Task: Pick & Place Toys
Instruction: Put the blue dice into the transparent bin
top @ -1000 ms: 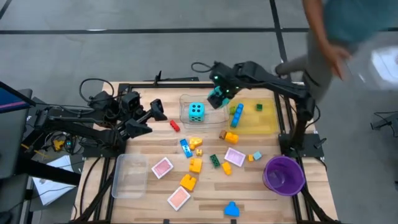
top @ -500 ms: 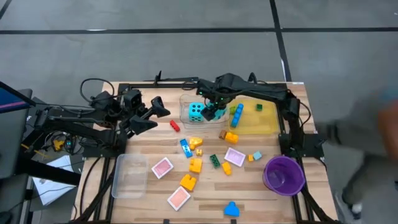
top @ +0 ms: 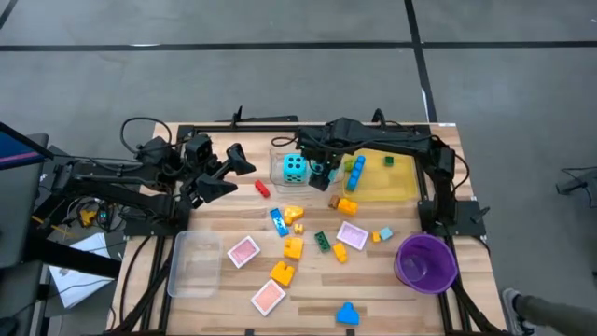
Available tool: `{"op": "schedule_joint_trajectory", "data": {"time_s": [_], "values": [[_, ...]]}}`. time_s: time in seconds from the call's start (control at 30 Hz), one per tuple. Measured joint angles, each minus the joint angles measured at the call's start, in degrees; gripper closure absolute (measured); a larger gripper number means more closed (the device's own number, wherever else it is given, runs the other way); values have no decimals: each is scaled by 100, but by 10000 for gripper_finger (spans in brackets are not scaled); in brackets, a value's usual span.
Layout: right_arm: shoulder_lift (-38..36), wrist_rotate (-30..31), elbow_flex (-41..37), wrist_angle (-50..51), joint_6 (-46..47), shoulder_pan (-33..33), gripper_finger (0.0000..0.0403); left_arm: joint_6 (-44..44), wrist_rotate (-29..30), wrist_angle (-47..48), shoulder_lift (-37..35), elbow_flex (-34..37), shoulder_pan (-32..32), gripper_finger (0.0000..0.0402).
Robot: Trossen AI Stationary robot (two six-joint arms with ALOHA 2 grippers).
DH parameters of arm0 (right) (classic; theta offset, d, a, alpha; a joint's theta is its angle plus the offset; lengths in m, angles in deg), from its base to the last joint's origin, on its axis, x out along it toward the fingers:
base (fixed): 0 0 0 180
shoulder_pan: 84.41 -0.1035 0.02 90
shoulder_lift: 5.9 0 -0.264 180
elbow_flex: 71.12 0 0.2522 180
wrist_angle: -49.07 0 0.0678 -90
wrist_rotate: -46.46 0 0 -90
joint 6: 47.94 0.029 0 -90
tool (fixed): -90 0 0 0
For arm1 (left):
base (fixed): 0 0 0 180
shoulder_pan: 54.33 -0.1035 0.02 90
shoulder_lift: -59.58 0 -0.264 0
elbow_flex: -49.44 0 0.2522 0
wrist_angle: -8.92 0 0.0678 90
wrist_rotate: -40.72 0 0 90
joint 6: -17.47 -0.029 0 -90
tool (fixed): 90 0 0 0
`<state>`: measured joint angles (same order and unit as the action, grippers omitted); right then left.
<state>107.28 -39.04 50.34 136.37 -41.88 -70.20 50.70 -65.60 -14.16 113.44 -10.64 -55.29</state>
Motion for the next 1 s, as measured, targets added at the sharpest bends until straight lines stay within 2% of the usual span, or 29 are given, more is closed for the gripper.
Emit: {"op": "schedule_joint_trajectory", "data": {"time_s": [0.17, 0.3, 0.47, 0.6, 0.7, 0.87, 1.0], "values": [[0, -59, 2, -370, -499, 58, 4, 1, 154, -1, 0, 0, 0, 100], [-45, -487, 0, -238, -959, 157, 4, 1, 196, 73, -2, 0, 69, 100], [-170, -729, 0, -190, -1290, 170, 3, -1, 569, 1148, 0, 2, 210, 100], [-255, -908, 0, -194, -1412, 200, 3, 2, 1322, 2275, 124, 4, 254, 101], [-260, -908, 7, -283, -1466, 227, 3, 1, 1746, 2710, 337, 4, 251, 105], [-258, -813, 4, -288, -1332, 354, 3, 3, 1804, 2637, 823, 4, 243, 117], [-258, -813, 4, -276, -1567, 525, 3, 16, 1802, 2603, 1130, 4, 243, 128]]}}
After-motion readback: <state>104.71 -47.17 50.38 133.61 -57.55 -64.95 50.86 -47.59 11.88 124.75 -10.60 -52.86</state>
